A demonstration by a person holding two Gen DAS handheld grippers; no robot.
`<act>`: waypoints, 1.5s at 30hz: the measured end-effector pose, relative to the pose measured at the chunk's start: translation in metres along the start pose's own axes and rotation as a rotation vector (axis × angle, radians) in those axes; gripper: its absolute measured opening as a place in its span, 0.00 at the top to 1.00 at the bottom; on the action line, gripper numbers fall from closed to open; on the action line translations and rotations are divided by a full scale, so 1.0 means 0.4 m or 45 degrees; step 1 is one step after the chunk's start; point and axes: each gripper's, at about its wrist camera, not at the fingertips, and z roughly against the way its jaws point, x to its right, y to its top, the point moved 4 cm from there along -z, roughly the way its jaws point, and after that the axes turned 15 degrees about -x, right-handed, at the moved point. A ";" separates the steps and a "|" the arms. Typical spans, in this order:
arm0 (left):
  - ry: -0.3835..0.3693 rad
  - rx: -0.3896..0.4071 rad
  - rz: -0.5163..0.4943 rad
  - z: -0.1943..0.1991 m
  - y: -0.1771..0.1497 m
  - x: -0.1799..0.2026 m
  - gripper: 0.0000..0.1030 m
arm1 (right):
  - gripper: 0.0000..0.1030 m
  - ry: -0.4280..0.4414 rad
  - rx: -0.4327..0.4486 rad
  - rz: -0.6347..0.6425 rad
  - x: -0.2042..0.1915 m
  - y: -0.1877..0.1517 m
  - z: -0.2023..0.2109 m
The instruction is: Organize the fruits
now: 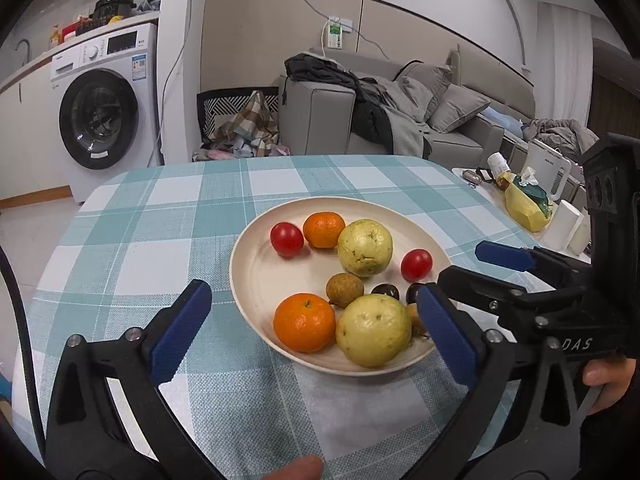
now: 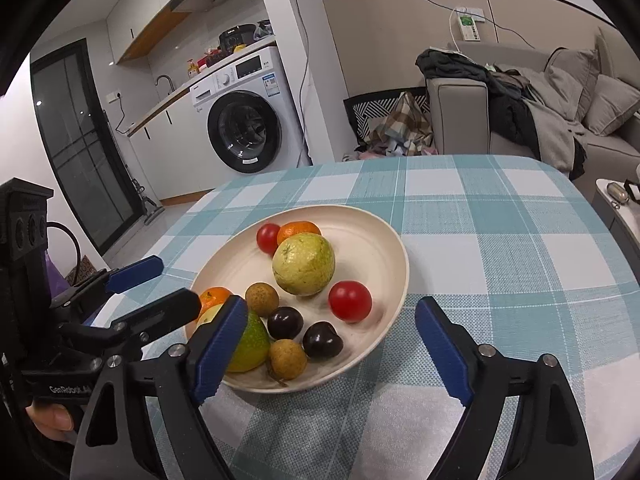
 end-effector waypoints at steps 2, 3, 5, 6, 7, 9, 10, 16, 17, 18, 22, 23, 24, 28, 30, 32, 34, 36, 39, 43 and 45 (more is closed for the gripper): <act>-0.005 0.017 -0.008 0.012 -0.007 0.002 0.01 | 0.06 0.005 0.007 0.003 0.000 -0.006 0.006; -0.001 0.023 -0.014 0.019 -0.013 0.004 0.01 | 0.04 0.007 0.014 -0.001 0.002 -0.008 0.010; 0.016 0.025 -0.022 0.028 -0.023 0.008 0.01 | 0.00 0.019 0.026 -0.004 0.005 -0.011 0.017; 0.015 0.023 -0.025 0.033 -0.029 0.010 0.01 | 0.00 0.029 0.028 -0.001 0.005 -0.014 0.020; 0.014 0.026 -0.025 0.038 -0.034 0.011 0.01 | 0.00 0.027 0.026 0.000 0.004 -0.017 0.022; 0.015 0.033 -0.029 0.050 -0.043 0.012 0.01 | 0.00 0.022 0.026 0.010 0.001 -0.022 0.026; 0.015 0.039 -0.027 0.054 -0.047 0.012 0.01 | 0.00 0.022 0.031 0.015 0.000 -0.024 0.030; 0.036 0.071 -0.023 0.082 -0.069 0.013 0.01 | 0.00 0.021 0.083 0.050 -0.013 -0.040 0.057; 0.038 0.072 -0.018 0.086 -0.072 0.013 0.01 | 0.00 0.017 0.094 0.059 -0.017 -0.044 0.063; 0.036 0.075 -0.015 0.090 -0.073 0.011 0.01 | 0.00 0.014 0.104 0.066 -0.021 -0.047 0.069; 0.038 0.099 0.004 0.110 -0.084 0.008 0.01 | 0.00 -0.002 0.152 0.108 -0.038 -0.062 0.091; 0.041 0.099 0.004 0.114 -0.087 0.008 0.01 | 0.00 -0.008 0.161 0.118 -0.042 -0.065 0.095; 0.045 0.100 0.006 0.117 -0.091 0.007 0.01 | 0.00 -0.014 0.170 0.126 -0.045 -0.068 0.099; 0.061 0.135 0.006 0.138 -0.096 0.008 0.01 | 0.00 -0.028 0.209 0.142 -0.052 -0.076 0.116; 0.063 0.154 0.006 0.147 -0.098 0.008 0.01 | 0.00 -0.030 0.230 0.145 -0.054 -0.080 0.124; 0.067 0.159 0.007 0.151 -0.099 0.007 0.01 | 0.00 -0.032 0.241 0.147 -0.053 -0.081 0.127; 0.072 0.160 0.006 0.154 -0.099 0.009 0.01 | 0.00 -0.039 0.253 0.149 -0.055 -0.082 0.132; 0.072 0.164 0.002 0.156 -0.100 0.010 0.01 | 0.00 -0.046 0.262 0.154 -0.057 -0.083 0.135; 0.071 0.166 0.004 0.156 -0.098 0.011 0.01 | 0.00 -0.054 0.271 0.160 -0.061 -0.087 0.140; 0.074 0.167 0.008 0.159 -0.101 0.010 0.01 | 0.00 -0.056 0.272 0.163 -0.065 -0.089 0.143; 0.073 0.169 0.008 0.163 -0.101 0.010 0.01 | 0.00 -0.055 0.272 0.163 -0.065 -0.088 0.143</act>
